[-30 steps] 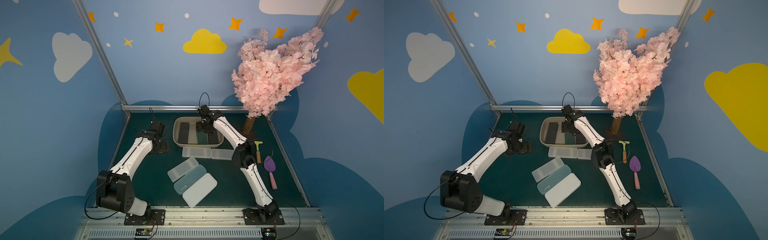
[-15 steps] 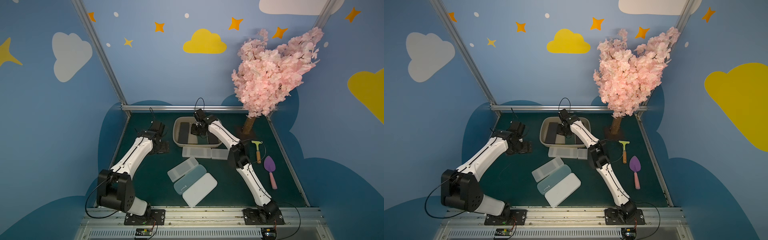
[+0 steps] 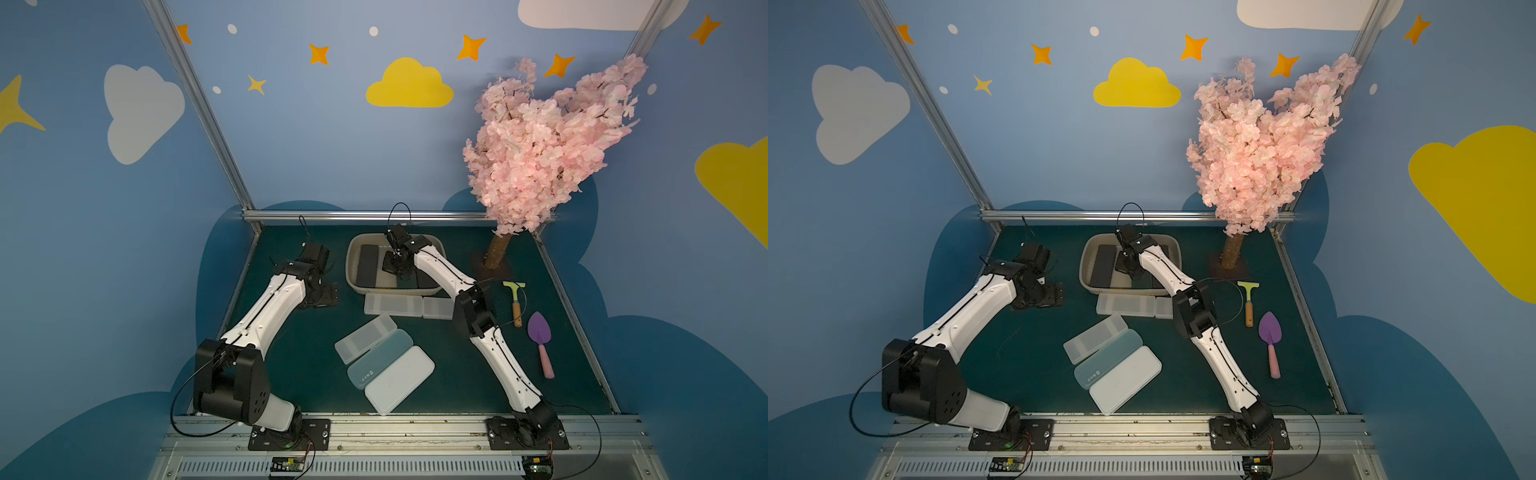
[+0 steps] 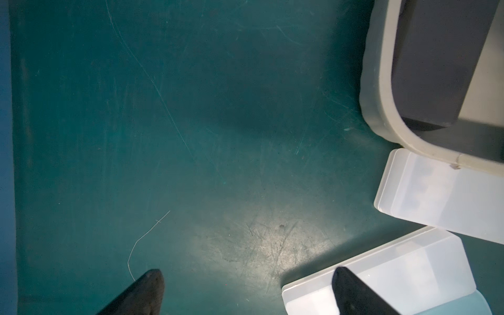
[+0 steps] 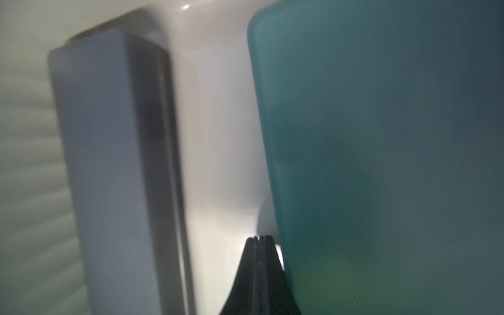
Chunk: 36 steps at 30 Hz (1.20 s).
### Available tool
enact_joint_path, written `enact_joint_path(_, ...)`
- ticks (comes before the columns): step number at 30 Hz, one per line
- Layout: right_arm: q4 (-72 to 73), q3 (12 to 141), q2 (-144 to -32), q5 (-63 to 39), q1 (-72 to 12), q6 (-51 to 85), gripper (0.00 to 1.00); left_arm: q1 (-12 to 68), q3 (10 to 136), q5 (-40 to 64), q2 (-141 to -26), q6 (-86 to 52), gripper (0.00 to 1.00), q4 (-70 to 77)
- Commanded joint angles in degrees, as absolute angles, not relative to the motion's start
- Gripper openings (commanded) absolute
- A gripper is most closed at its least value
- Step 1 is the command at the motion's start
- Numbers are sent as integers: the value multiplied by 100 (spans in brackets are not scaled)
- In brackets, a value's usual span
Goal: Put the pencil case into the storage box
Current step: Place the pencil case at the storage box, then pick up the pencil case from the center of the board.
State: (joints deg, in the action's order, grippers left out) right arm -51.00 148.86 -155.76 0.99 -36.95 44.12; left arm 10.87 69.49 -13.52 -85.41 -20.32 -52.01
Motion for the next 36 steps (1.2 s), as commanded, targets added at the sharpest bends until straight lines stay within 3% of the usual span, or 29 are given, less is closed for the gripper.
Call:
enact_joint_path(1,-5227,14820,-15394,497,-3605,4527,0,1054,6889,-1351,-8512,-2000,99,-5268)
enact_joint_path(6,-5154,14810,-15230,580,-3595,4342,0,1055,6943,-1330,-8543,-2014,99,-5273)
enact_joint_path(8,-5059,14780,-15127,455,-3595,4179,7,1056,6953,-1359,-8544,-2005,99,-5284)
enact_joint_path(15,-4722,14254,-14299,-372,-3614,3744,50,1051,6879,-1346,-8398,-1907,99,-5341)
enact_joint_path(18,-4720,13894,-13765,-478,-3656,3536,59,1076,6758,-1151,-8278,-1812,98,-5317)
enact_joint_path(24,-4720,12559,-12393,-416,-3616,3126,63,1676,6600,-174,-8329,-983,95,-5189)
enact_joint_path(30,-4772,10798,-11059,-389,-3295,2936,64,2820,6680,-49,-8950,-295,97,-5457)
enact_joint_path(36,-4806,9431,-9960,-360,-2895,2874,65,3283,6645,-5,-9139,15,100,-5396)
